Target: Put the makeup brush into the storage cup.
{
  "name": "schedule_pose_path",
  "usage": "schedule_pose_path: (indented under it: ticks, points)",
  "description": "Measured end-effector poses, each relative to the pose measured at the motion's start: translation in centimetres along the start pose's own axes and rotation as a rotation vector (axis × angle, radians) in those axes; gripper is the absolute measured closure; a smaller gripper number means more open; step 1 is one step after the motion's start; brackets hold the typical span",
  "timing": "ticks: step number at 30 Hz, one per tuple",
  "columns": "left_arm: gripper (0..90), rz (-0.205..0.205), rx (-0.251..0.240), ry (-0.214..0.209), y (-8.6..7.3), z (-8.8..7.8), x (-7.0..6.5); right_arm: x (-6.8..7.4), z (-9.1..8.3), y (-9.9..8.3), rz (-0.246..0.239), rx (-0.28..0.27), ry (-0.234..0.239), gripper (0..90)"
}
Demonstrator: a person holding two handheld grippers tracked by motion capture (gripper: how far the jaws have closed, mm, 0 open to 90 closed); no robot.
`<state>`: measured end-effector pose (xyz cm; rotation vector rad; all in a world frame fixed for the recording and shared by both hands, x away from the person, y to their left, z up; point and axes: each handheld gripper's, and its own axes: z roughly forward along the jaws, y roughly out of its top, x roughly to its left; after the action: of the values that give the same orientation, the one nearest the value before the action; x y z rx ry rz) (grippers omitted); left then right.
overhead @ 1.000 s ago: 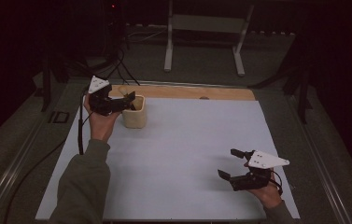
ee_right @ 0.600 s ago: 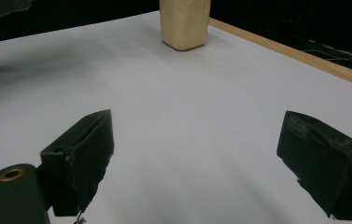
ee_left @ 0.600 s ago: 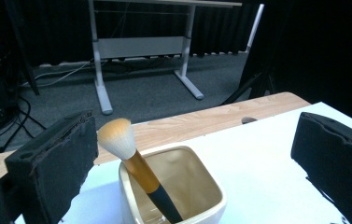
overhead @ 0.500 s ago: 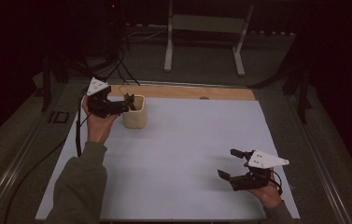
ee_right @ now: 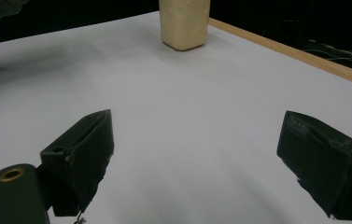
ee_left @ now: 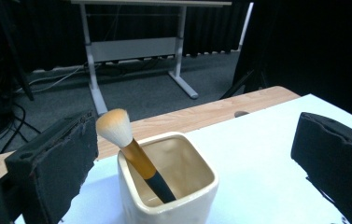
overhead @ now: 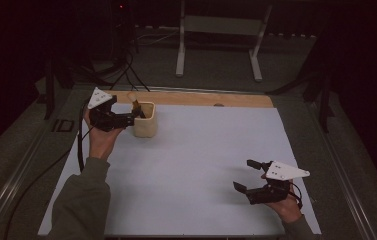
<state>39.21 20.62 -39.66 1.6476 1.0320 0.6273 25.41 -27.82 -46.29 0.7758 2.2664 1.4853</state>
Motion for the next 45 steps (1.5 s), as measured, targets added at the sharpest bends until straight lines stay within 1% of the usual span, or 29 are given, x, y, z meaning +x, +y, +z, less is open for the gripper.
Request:
schedule_pose_path:
  ticks: [7, 9, 14, 16, 20, 22, 25, 29, 30, 34, 36, 42, 45]
  points:
    - [1.8, 0.008, -0.009, -0.019, -0.9, -1.3, -0.2, 0.0, 0.0, 0.0, -0.001, 0.002, 0.001, 10.7]
    - [1.8, 0.015, -0.015, -0.035, -1.4, -2.0, -0.4, 0.0, 0.0, 0.0, -0.002, 0.002, 0.0, 10.7]
    - [1.8, 0.015, -0.019, -0.041, -2.1, -2.8, -0.5, 0.0, 0.0, 0.0, 0.0, 0.002, -0.001, 10.7]
    - [1.8, 0.012, -0.025, -0.048, -2.7, -3.4, -0.5, 0.0, 0.0, -0.1, 0.001, 0.002, -0.002, 10.7]
    - [1.8, 0.015, -0.022, -0.061, -3.3, -3.9, -0.6, -0.1, 0.0, -0.1, -0.002, 0.002, -0.002, 10.6]
    - [1.8, 0.026, -0.014, -0.07, -3.7, -4.4, -0.8, -0.2, 0.0, -0.1, 0.001, 0.003, -0.002, 10.7]
    - [1.8, 0.03, -0.014, -0.093, -4.1, -5.0, -1.0, -0.2, 0.0, -0.1, 0.001, 0.002, -0.005, 10.7]
    - [1.8, 0.04, -0.02, -0.103, -4.6, -5.8, -1.4, -0.2, 0.0, -0.2, 0.002, 0.004, -0.004, 10.6]
    - [1.8, 0.04, -0.02, -0.103, -4.6, -5.8, -1.4, -0.2, 0.0, -0.2, 0.001, 0.004, -0.004, 10.6]
    - [1.8, 0.043, -0.032, -0.108, -5.4, -6.8, -1.6, -0.3, 0.0, -0.2, 0.002, 0.005, -0.004, 10.6]
    - [1.8, 0.051, -0.031, -0.11, -5.8, -7.2, -1.8, -0.3, 0.0, -0.2, 0.0, 0.006, -0.004, 10.7]
    - [1.8, 0.047, -0.039, -0.125, -6.9, -8.3, -2.1, -0.4, 0.1, -0.2, 0.0, 0.01, -0.002, 10.7]
    - [1.8, 0.056, -0.032, -0.132, -7.5, -8.8, -2.4, -0.4, 0.1, -0.2, -0.001, 0.01, -0.002, 10.7]
